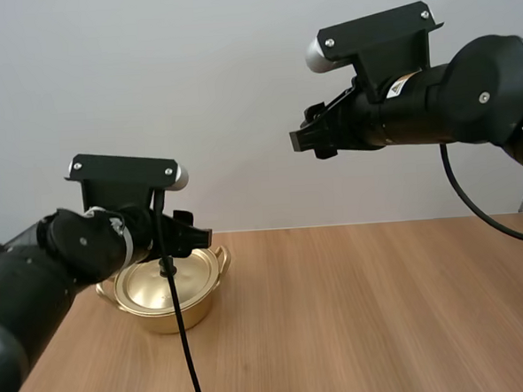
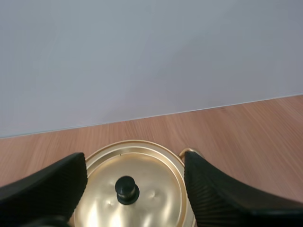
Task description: Open the pot, put the car inside, and close it
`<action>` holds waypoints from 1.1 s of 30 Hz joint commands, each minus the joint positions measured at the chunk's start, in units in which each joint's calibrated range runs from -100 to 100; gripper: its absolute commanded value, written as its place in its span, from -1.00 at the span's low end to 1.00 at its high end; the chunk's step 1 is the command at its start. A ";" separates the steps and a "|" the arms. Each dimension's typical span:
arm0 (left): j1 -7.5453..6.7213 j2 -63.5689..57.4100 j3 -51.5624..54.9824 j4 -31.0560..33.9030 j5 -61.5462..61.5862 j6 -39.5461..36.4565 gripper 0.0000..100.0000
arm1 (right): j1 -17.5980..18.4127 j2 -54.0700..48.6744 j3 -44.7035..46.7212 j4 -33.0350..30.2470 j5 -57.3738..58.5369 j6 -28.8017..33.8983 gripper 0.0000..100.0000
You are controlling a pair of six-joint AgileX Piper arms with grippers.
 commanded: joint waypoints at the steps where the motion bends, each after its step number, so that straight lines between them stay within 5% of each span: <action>1: 0.05 -40.87 7.58 0.02 -9.10 -1.33 0.93 | -0.04 -1.22 1.07 -0.61 0.51 0.04 1.00; 17: -1.17 -40.87 15.72 12.70 4.23 -2.36 0.78 | -3.28 -8.40 3.99 -0.87 16.10 0.04 1.00; 33: -2.69 -40.87 16.87 12.65 3.12 -2.36 0.77 | -3.69 -8.88 3.99 -1.79 16.90 0.04 1.00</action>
